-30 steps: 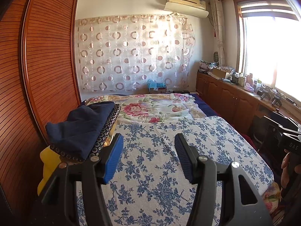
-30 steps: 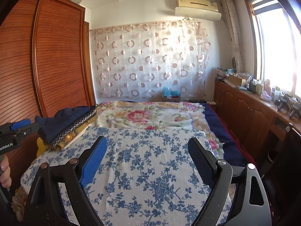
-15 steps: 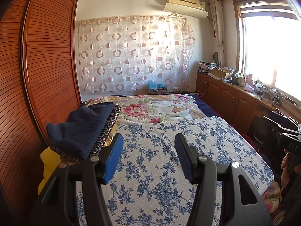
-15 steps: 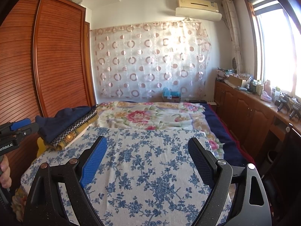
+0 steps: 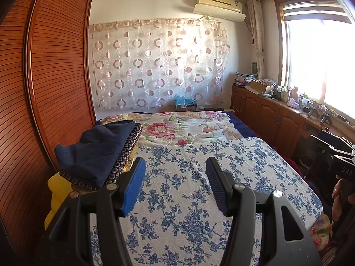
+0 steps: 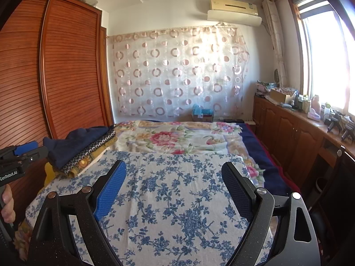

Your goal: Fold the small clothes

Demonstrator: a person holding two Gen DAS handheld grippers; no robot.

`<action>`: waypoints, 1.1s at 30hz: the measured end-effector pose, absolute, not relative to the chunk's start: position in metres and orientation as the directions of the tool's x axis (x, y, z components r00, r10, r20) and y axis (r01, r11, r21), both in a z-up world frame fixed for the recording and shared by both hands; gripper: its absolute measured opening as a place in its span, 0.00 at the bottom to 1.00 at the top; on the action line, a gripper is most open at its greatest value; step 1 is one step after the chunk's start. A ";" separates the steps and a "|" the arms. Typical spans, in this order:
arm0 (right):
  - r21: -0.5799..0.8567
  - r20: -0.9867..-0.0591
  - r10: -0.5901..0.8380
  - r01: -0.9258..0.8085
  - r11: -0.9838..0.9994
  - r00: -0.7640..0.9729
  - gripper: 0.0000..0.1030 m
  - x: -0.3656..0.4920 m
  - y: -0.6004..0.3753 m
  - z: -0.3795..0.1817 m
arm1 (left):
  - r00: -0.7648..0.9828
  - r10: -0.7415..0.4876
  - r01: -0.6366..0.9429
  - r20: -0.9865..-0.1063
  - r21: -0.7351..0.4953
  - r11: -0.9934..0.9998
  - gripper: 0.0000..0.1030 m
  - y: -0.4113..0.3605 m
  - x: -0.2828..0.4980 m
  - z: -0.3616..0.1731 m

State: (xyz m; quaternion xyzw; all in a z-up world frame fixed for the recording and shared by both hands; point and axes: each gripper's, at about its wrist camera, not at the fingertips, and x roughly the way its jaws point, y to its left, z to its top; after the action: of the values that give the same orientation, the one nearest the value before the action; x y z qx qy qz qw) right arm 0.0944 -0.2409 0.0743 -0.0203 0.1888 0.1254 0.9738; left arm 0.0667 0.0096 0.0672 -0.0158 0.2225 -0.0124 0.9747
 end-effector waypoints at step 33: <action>0.011 -0.374 0.239 -0.253 0.967 0.896 0.87 0.095 -0.241 0.074 | 0.902 -0.035 0.023 -0.430 -0.034 0.999 0.55 0.006 0.063 0.073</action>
State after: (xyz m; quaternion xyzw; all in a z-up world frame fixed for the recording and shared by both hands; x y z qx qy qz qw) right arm 0.0952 -0.2410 0.0740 -0.0188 0.1896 0.1263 0.9735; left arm 0.0634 0.0061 0.0732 -0.0143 0.2207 -0.0149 0.9751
